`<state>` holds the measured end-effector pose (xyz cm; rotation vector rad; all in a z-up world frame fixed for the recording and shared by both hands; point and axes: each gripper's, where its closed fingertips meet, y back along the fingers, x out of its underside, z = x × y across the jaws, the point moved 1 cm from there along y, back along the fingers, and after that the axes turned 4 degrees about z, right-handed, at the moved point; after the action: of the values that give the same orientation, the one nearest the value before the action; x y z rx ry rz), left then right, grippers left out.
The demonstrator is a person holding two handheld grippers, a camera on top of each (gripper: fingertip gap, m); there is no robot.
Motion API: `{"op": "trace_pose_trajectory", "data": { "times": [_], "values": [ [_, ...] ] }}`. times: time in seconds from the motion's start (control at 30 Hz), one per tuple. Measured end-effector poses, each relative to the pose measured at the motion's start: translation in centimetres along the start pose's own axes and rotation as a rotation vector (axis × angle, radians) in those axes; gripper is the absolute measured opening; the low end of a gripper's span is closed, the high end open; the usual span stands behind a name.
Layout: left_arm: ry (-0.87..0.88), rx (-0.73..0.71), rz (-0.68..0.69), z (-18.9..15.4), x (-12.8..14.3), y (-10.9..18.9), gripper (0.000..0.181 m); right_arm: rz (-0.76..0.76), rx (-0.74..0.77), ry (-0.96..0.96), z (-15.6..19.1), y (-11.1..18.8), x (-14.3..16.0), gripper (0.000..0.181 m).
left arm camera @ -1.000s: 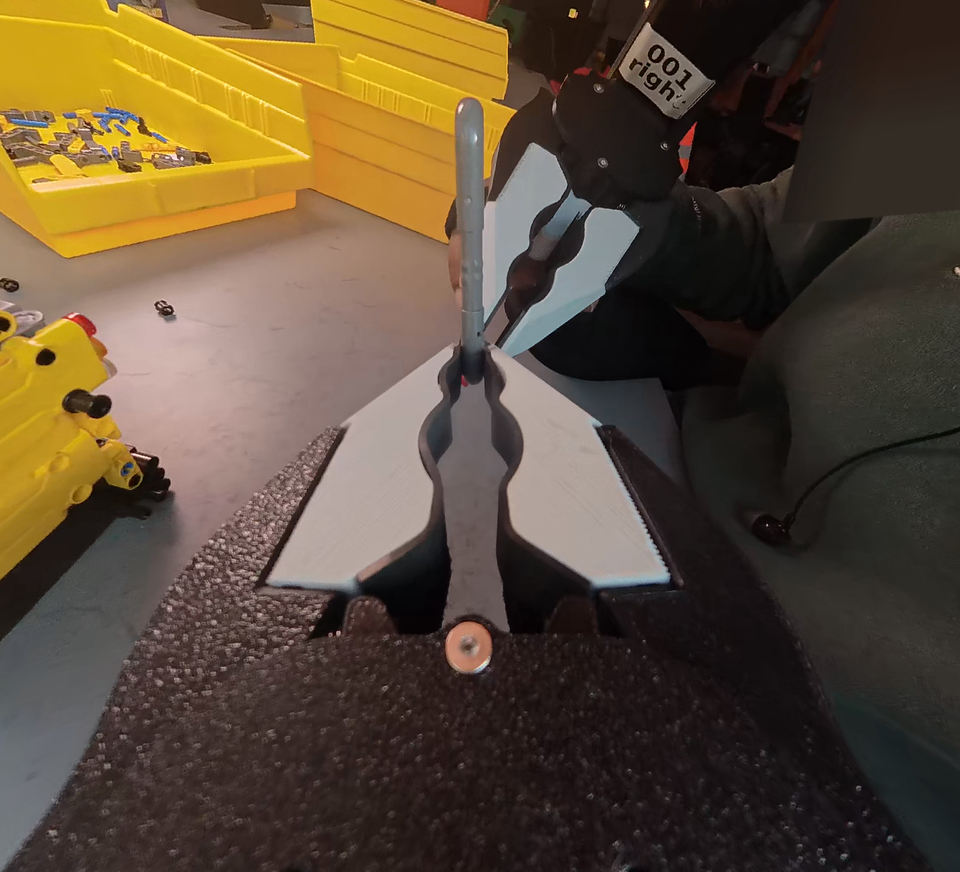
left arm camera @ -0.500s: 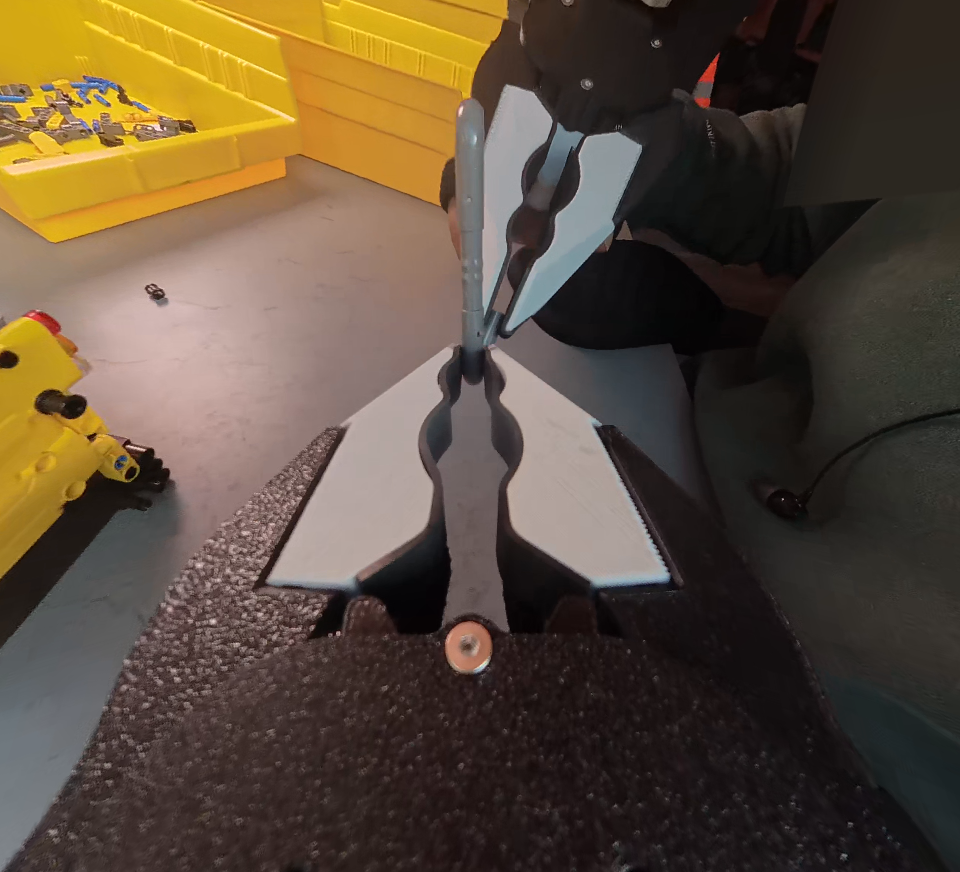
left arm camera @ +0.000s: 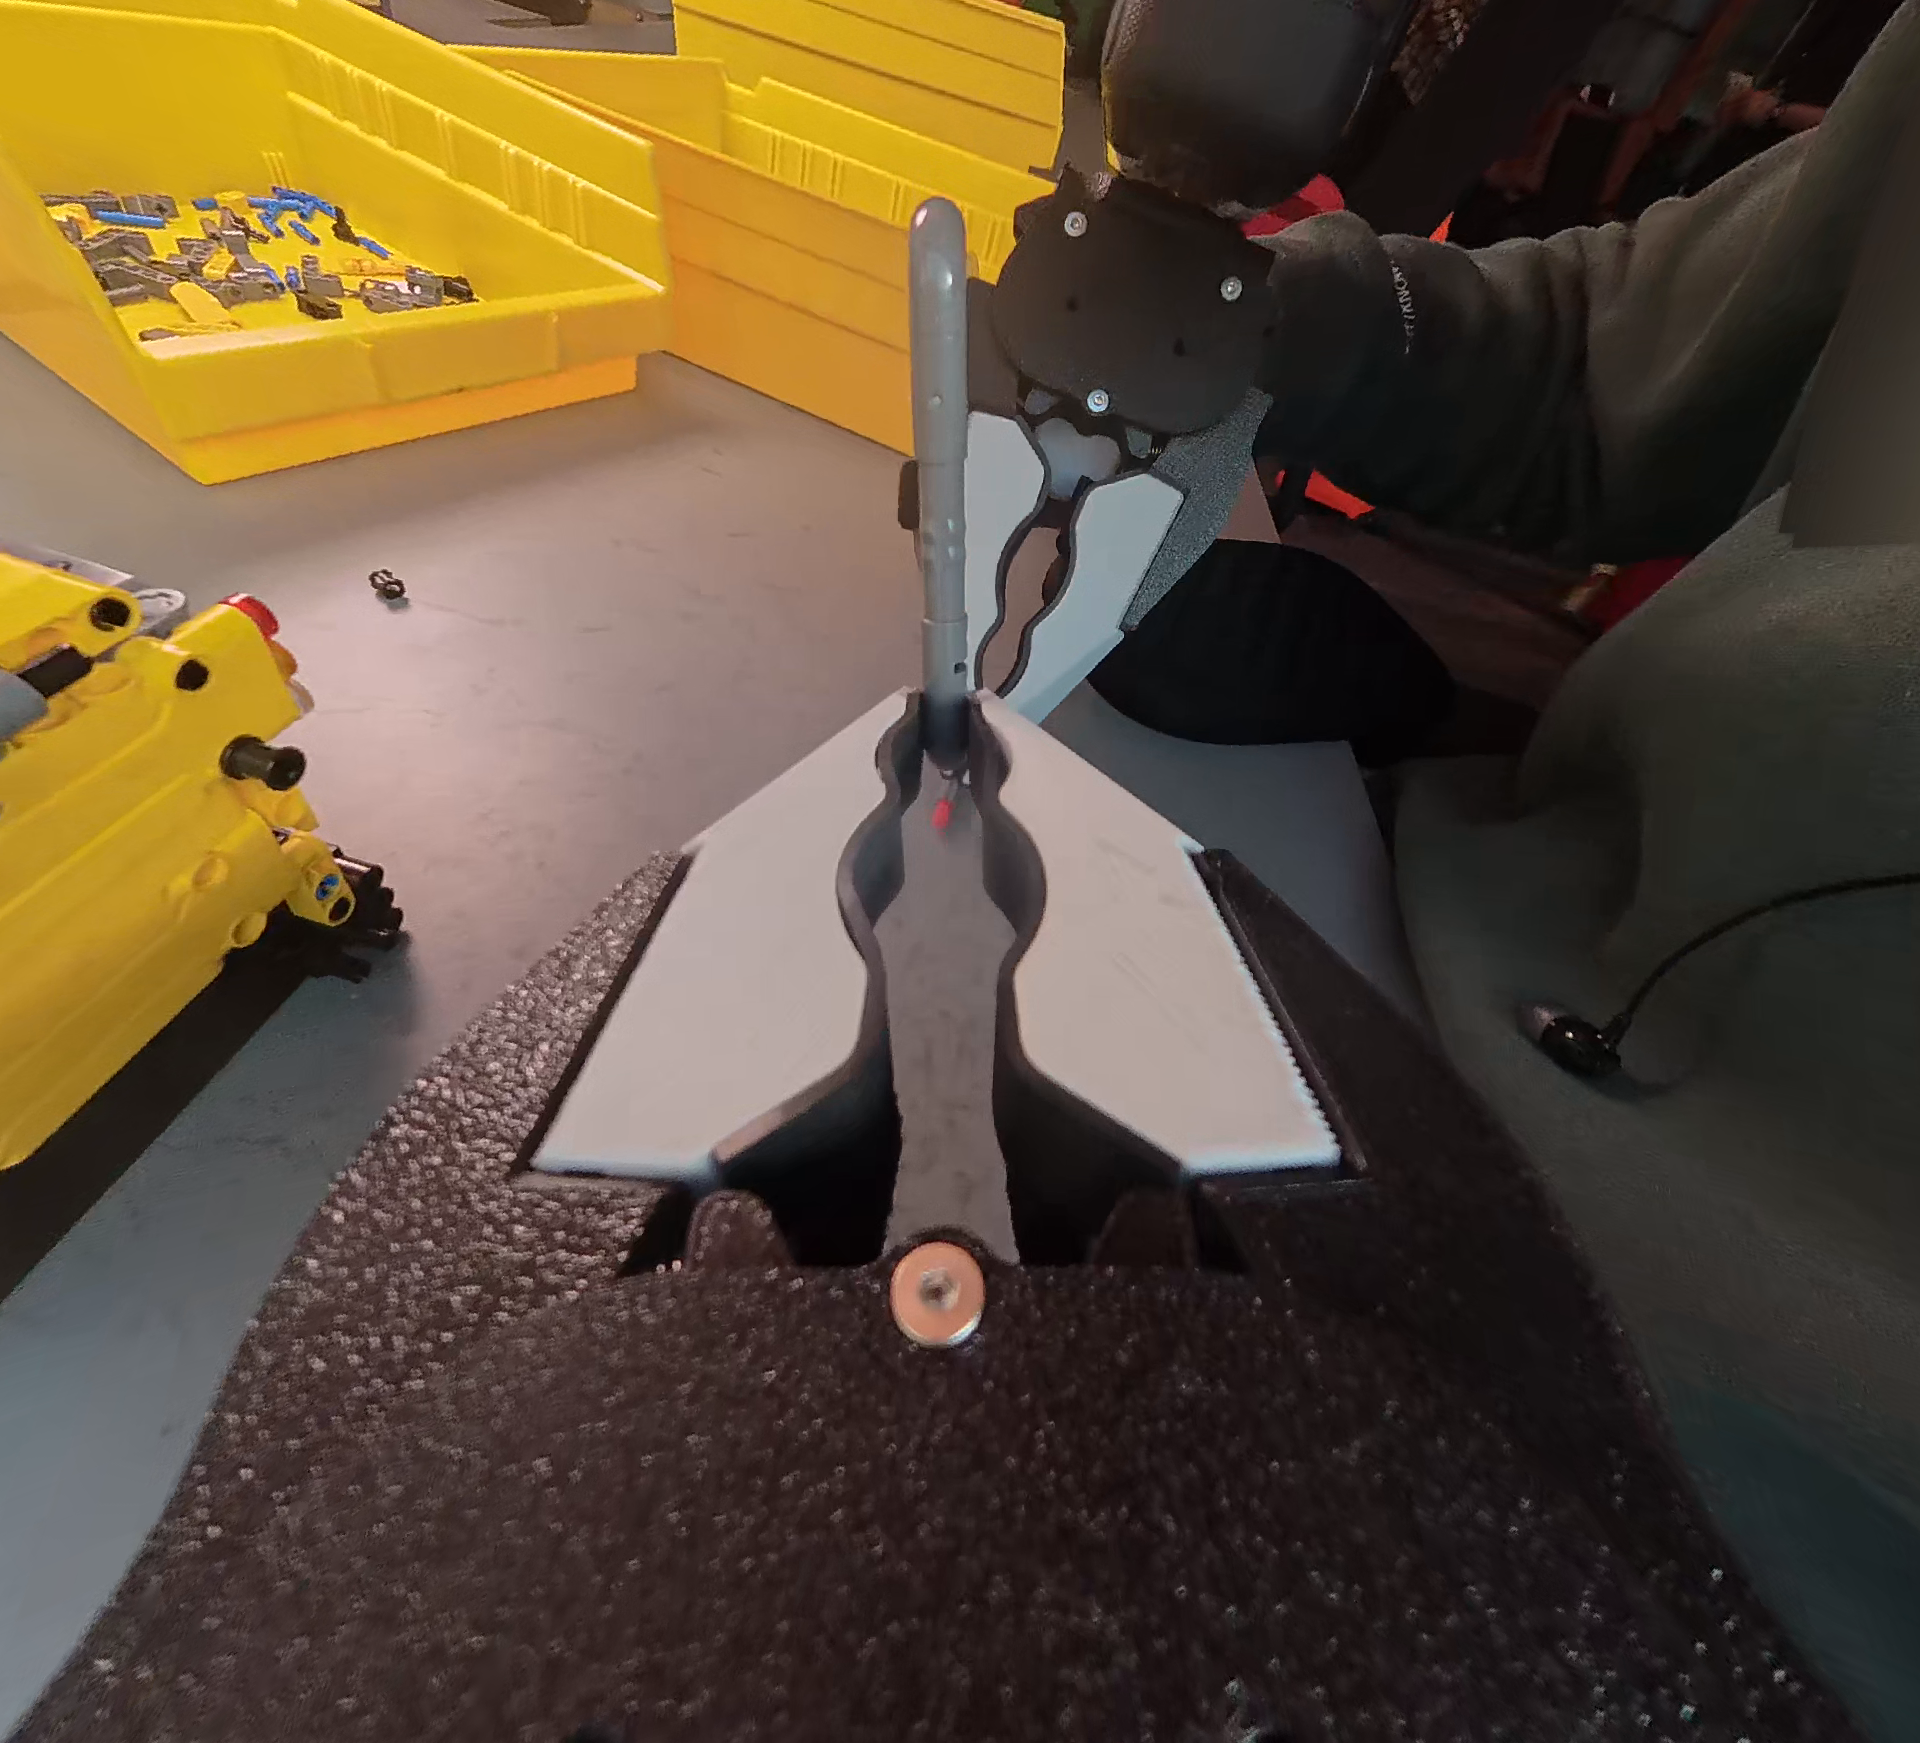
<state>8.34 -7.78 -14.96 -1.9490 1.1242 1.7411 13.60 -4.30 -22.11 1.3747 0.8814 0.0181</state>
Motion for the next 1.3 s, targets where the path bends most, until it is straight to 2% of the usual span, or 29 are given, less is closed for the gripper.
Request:
{"op": "trace_pose_trajectory", "data": {
  "times": [0.2,0.33,0.53,0.87,0.97,1.03,1.13,1.3],
  "values": [
    [0.007,0.003,0.0,0.1,0.1,0.0,0.006,-0.036,0.023,-0.01,0.3,-0.3,0.7,0.001],
    [0.01,0.0,-0.001,0.2,0.1,0.0,0.006,-0.07,0.039,-0.068,0.1,0.4,1.1,0.013],
    [0.02,0.006,0.005,0.2,0.3,-0.1,0.006,-0.074,0.067,-0.119,-0.1,-0.2,2.0,0.017],
    [0.062,0.027,-0.011,0.4,0.4,-0.1,0.006,-0.078,0.065,-0.159,0.4,-0.7,1.5,0.006],
    [0.119,0.072,-0.067,0.3,-0.3,0.2,0.007,-0.094,0.093,-0.128,0.3,-0.6,1.3,0.005],
    [0.177,0.118,-0.131,0.3,-1.1,0.8,0.006,-0.159,0.132,-0.071,0.1,-0.1,0.1,0.005],
    [0.276,0.181,-0.216,0.7,-2.1,1.6,0.006,-0.328,0.132,-0.079,-0.3,1.8,-3.4,0.006],
    [0.45,0.248,-0.307,1.9,-2.8,2.5,0.006,-0.392,0.154,-0.012,-1.8,3.1,-7.1,0.006]
  ]
}}
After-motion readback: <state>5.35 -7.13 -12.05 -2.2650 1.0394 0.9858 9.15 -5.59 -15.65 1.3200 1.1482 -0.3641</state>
